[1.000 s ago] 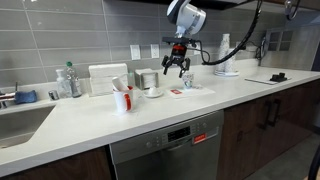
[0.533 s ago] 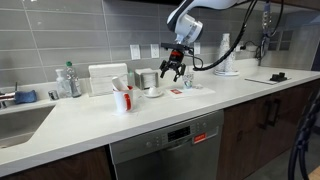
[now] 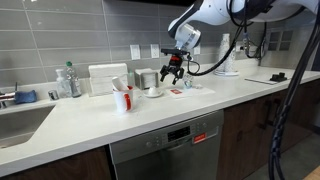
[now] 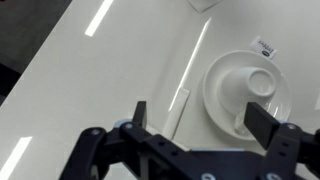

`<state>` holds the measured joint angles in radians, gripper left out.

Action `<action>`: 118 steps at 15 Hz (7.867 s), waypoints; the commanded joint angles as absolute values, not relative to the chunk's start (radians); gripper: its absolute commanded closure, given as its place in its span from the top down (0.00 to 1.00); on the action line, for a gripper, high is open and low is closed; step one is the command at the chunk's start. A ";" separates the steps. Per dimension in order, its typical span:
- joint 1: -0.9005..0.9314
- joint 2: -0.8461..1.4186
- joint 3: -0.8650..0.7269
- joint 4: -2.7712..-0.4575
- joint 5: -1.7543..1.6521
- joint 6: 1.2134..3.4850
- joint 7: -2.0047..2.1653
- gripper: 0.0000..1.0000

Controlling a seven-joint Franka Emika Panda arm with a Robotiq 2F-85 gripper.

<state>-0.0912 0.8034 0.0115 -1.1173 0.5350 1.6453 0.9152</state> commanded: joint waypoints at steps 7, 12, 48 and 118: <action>-0.108 1.013 0.063 -0.837 0.545 1.599 1.018 1.00; -0.110 1.071 0.085 -0.766 0.542 1.604 1.035 1.00; -0.126 1.117 0.110 -0.652 0.545 1.608 0.909 0.08; -0.303 1.004 0.243 -0.735 0.625 1.397 -0.632 0.07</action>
<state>-0.2710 1.0365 0.2413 -0.6673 0.6081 1.3724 -0.5827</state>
